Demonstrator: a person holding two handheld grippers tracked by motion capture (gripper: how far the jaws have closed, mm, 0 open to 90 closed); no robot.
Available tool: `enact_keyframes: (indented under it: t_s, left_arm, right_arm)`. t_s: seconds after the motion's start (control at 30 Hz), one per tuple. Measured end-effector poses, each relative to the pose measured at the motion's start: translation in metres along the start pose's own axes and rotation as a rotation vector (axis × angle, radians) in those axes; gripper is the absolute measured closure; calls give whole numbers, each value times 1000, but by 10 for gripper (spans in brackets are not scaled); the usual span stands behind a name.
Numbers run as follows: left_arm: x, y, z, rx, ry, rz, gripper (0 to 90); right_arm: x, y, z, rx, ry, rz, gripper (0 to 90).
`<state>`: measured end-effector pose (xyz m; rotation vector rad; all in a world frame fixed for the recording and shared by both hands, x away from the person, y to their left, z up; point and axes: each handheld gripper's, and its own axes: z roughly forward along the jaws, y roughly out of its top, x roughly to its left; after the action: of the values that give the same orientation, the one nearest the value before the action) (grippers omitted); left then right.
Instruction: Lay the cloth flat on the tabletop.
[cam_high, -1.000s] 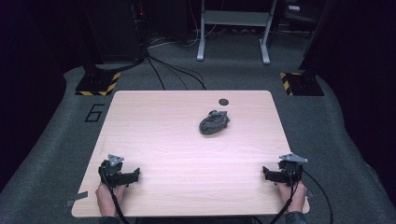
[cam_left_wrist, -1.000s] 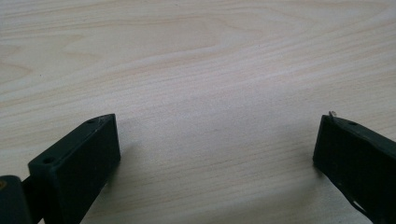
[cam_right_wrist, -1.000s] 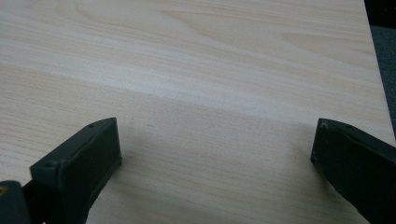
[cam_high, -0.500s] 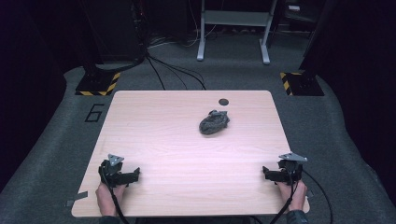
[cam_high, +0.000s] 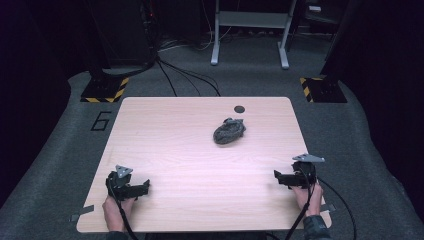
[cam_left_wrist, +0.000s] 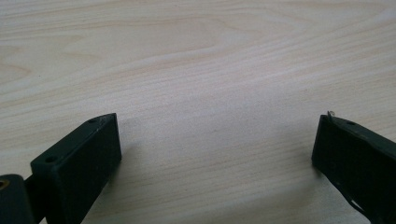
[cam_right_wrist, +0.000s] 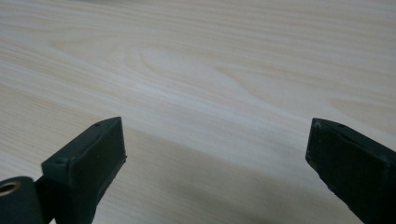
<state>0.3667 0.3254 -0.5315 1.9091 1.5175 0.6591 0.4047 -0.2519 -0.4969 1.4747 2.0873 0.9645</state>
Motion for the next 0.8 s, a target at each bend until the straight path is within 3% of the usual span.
enact_keyframes:
  t_s: [0.27, 0.4, 0.6, 0.8]
  left_arm:
    - [0, 0, 0, -1, -2, 1, 16]
    - [0, 0, 0, -3, -1, 1, 21]
    - [0, 0, 0, -4, -2, 2, 23]
    - [0, 0, 0, -4, -2, 1, 23]
  right_arm:
    - [19, 33, 8, -17, 55, -54, 52]
    - [37, 57, 21, -5, 95, -91, 56]
    - [53, 80, 36, 3, 121, -146, 57]
    - [61, 96, 46, 12, 138, -153, 56]
